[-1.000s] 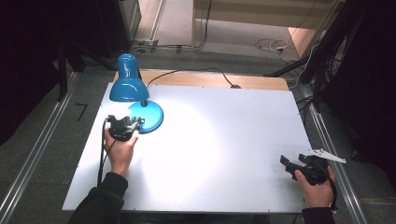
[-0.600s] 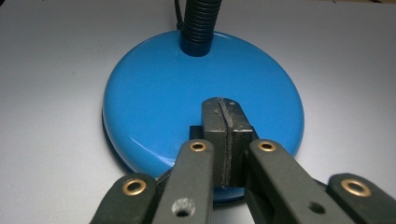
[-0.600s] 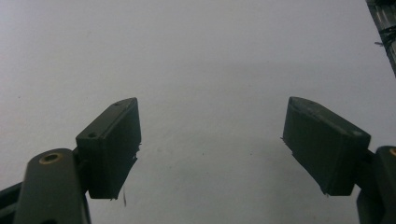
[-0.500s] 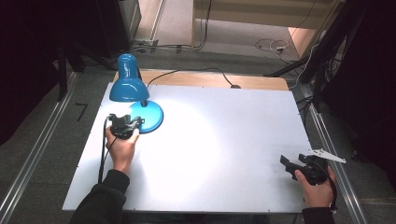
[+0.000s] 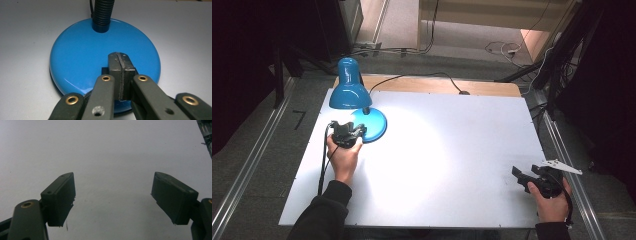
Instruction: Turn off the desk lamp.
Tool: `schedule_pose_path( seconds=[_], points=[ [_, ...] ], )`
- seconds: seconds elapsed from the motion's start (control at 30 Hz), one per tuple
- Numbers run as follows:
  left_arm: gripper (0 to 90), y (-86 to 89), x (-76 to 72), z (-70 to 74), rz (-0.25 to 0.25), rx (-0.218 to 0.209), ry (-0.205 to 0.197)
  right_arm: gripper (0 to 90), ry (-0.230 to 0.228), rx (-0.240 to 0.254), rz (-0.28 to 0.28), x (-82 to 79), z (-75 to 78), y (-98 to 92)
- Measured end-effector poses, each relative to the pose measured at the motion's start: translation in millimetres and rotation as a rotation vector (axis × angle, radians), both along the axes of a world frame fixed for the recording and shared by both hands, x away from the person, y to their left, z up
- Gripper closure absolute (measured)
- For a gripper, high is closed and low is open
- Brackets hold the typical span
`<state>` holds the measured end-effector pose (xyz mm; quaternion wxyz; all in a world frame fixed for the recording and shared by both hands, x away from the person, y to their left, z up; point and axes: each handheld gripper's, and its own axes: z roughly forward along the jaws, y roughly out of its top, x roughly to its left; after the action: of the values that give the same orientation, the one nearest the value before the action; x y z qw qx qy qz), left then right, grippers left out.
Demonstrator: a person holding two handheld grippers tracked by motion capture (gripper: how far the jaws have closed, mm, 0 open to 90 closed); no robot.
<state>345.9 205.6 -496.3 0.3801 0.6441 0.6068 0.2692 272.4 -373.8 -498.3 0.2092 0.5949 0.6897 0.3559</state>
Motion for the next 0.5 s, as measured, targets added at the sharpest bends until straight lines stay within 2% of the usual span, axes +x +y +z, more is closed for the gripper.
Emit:
schedule_pose_path(
  seconds=[0.5],
  points=[
    [90.0,-2.5,1.4,-0.9,0.001,0.015,-0.004,18.2,-0.002,0.003,-0.001,-0.4,0.3,0.1]
  ],
)
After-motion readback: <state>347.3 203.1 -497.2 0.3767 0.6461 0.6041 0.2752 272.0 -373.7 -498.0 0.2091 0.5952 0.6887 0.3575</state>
